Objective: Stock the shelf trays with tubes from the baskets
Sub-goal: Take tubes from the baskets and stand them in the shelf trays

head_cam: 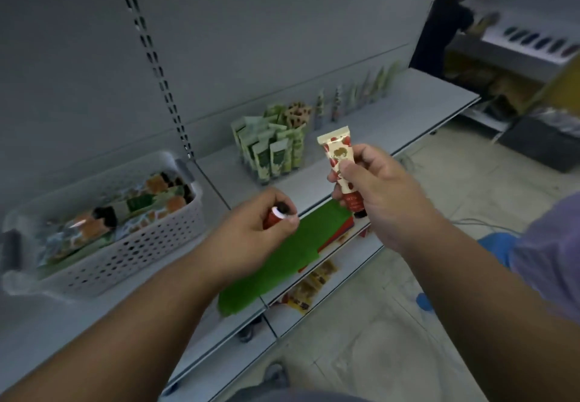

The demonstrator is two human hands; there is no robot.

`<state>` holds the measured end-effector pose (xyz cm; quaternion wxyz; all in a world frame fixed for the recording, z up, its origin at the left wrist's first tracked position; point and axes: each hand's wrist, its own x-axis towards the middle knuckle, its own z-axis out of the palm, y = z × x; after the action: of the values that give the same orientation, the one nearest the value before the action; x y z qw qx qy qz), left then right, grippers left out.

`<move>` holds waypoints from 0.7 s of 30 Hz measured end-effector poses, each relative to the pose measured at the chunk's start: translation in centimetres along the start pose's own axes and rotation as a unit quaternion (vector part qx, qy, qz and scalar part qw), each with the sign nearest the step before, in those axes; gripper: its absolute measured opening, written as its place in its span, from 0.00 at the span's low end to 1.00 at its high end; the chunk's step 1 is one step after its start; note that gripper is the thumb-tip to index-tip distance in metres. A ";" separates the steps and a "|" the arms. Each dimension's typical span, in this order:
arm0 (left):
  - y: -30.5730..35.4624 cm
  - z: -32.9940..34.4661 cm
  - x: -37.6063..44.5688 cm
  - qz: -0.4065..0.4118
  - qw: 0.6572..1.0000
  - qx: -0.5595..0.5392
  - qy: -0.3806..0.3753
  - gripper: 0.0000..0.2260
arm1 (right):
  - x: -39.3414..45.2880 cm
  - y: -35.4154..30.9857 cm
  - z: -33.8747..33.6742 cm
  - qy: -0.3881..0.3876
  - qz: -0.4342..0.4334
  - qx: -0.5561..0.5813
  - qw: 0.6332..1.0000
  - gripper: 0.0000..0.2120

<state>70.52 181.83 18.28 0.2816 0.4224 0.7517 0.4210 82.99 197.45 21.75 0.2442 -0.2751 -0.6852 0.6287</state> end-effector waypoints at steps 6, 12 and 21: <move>0.6 1.4 7.2 0.017 0.997 0.020 0.075 0.01 | 6.1 0.8 -3.5 -0.007 0.008 -0.025 1.000 0.08; 0.7 2.3 11.3 -0.031 0.971 0.035 0.233 0.03 | 14.1 1.5 -6.7 -0.021 -0.050 -0.194 0.980 0.03; 0.3 8.4 14.1 -0.204 0.883 -0.031 0.421 0.06 | 26.3 3.7 -7.4 -0.157 -0.256 -0.352 0.887 0.07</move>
<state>70.32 197.49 13.49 0.0314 0.0340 0.8554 0.5159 69.13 221.00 18.39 0.1736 -0.0556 -0.9373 0.2971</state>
